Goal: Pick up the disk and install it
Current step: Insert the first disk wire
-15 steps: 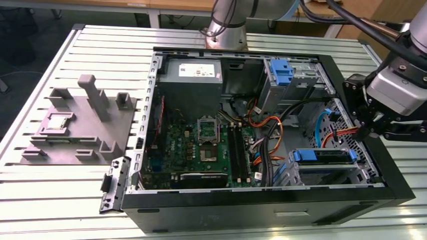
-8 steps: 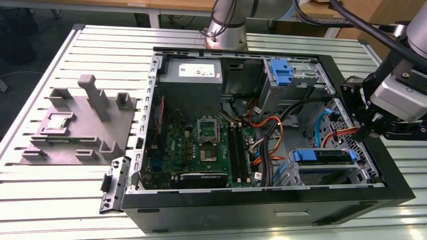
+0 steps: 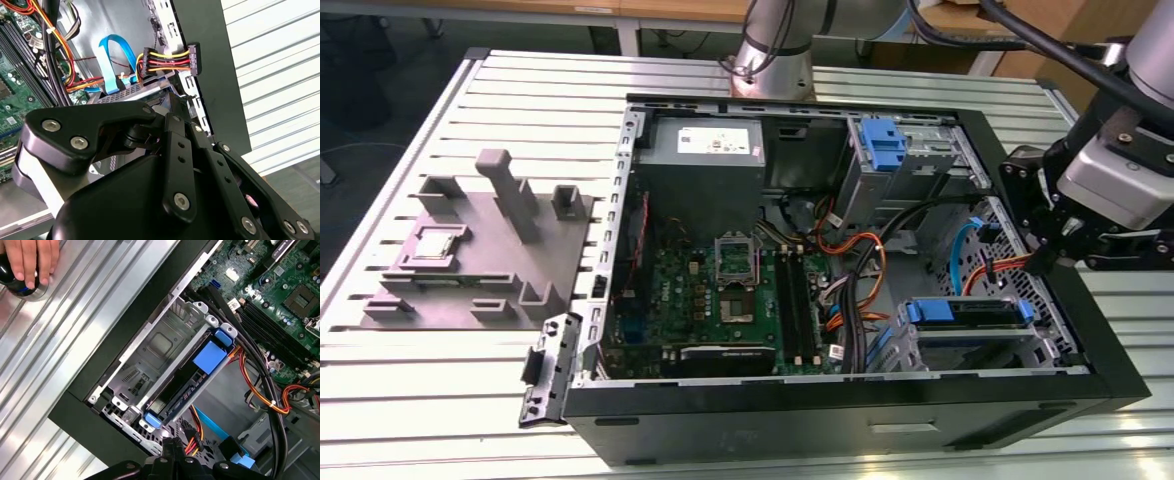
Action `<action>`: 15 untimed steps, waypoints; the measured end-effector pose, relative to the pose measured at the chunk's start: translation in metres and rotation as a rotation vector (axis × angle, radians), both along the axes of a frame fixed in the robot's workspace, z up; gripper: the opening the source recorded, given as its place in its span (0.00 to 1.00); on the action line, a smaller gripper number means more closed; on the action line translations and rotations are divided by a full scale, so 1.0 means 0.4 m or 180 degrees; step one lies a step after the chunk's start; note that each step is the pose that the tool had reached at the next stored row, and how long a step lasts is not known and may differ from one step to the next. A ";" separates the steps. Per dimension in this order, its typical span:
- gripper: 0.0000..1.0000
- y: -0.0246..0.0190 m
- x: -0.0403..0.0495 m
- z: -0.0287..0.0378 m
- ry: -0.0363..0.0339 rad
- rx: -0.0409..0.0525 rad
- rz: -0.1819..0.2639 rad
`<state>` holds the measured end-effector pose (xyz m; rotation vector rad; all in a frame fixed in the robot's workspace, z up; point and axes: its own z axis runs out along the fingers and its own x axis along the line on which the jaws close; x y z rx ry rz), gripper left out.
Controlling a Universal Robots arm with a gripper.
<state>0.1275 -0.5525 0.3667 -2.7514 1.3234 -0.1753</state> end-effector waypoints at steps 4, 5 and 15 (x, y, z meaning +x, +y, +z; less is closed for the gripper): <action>0.10 0.000 0.000 0.000 0.0000 -0.0014 0.0000; 0.10 0.000 0.000 0.000 0.0000 -0.0014 0.0000; 0.10 0.000 0.000 0.000 -0.0004 -0.0015 0.0032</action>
